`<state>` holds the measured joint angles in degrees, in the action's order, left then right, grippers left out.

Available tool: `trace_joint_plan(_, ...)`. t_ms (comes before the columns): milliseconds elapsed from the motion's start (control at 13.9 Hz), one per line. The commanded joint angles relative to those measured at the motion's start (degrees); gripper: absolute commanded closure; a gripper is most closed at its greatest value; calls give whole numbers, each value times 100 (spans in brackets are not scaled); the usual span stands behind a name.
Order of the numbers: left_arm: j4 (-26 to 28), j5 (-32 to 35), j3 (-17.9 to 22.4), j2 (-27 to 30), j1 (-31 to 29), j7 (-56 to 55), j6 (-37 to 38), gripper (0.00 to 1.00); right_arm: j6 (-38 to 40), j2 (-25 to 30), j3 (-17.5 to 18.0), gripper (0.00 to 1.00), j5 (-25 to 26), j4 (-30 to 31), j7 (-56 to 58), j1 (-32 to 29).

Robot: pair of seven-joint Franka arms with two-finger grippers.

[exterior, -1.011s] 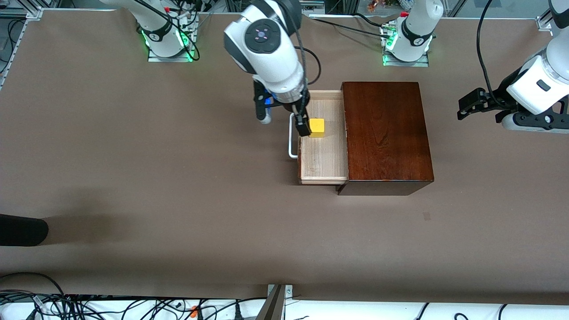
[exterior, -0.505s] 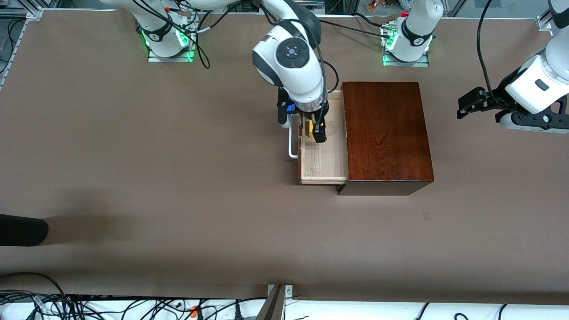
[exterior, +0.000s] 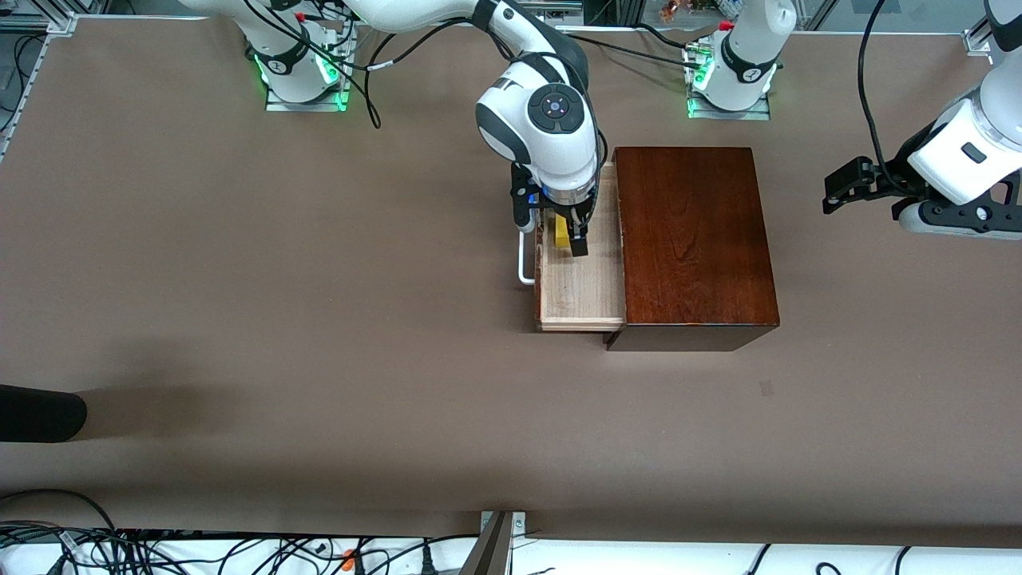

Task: Open drawer, take yellow block, close drawer
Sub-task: 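Reach the right gripper over the open drawer above the yellow cube, then lower the right gripper and grasp the yellow cube, then lift it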

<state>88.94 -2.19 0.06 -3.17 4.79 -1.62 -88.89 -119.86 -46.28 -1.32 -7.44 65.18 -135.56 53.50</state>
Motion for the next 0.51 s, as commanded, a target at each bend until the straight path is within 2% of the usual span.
trace_joint_plan(0, 9, 131, 3, 106, 22, 110, 38, 0, 340, -39, -79, 0, 102, -216, -147, 73)
trace_joint_plan(433, 0, 140, 3, 106, 49, 101, 38, 0, 428, -161, -79, 0, 295, -181, -155, 249)
